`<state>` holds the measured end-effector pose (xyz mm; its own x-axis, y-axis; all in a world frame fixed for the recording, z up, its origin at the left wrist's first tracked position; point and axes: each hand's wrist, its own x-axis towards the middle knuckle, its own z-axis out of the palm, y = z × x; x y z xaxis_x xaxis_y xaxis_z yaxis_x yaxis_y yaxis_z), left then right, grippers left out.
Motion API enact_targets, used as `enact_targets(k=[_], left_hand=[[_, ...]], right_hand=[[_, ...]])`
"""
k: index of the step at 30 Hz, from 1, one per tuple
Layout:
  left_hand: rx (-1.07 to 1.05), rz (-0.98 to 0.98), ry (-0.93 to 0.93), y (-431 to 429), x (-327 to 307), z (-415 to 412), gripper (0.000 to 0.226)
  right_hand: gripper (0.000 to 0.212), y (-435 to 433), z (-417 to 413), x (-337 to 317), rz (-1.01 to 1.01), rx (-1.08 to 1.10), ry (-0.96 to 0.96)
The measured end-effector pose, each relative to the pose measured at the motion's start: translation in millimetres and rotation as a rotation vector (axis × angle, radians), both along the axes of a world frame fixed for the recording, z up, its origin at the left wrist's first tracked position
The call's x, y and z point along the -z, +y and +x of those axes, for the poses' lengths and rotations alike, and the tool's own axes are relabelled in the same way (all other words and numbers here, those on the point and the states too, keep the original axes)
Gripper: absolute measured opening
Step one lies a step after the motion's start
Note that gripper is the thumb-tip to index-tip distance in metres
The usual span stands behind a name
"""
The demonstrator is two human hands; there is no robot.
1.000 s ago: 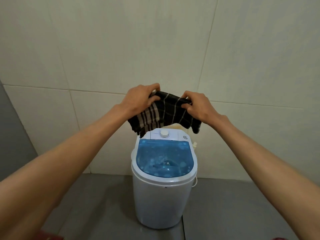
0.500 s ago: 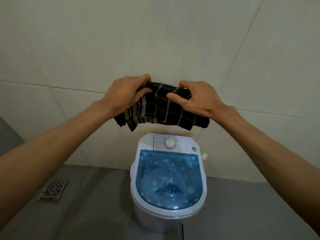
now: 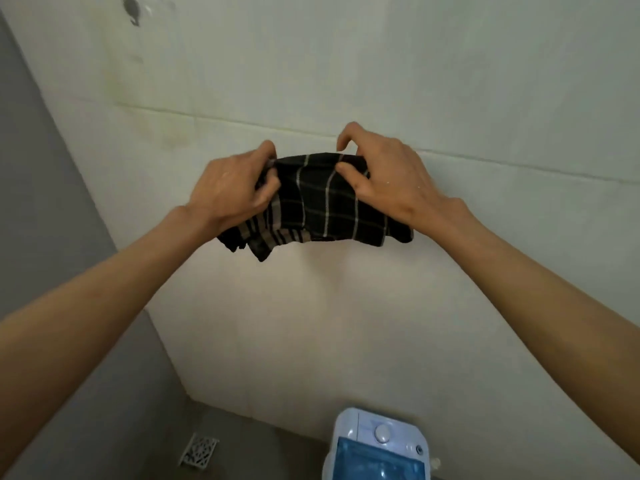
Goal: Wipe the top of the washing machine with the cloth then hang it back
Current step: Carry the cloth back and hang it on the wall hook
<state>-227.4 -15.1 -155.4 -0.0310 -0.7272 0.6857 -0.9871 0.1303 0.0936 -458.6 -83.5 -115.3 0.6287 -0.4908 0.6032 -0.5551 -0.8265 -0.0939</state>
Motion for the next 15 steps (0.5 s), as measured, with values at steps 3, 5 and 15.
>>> enact_targets(k=[3,5,15], left_hand=[[-0.053,-0.052,0.027,8,-74,43,0.018],[-0.079,-0.122,0.010,15,-109,73,0.014],[-0.271,-0.238,0.137,5,-151,211,0.026]], right_hand=[[0.017,1,54,-66,-0.065,-0.040,-0.018],[0.016,4,89,-98,-0.110,-0.051,-0.029],[0.022,1,239,-128,-0.213,-0.015,0.007]])
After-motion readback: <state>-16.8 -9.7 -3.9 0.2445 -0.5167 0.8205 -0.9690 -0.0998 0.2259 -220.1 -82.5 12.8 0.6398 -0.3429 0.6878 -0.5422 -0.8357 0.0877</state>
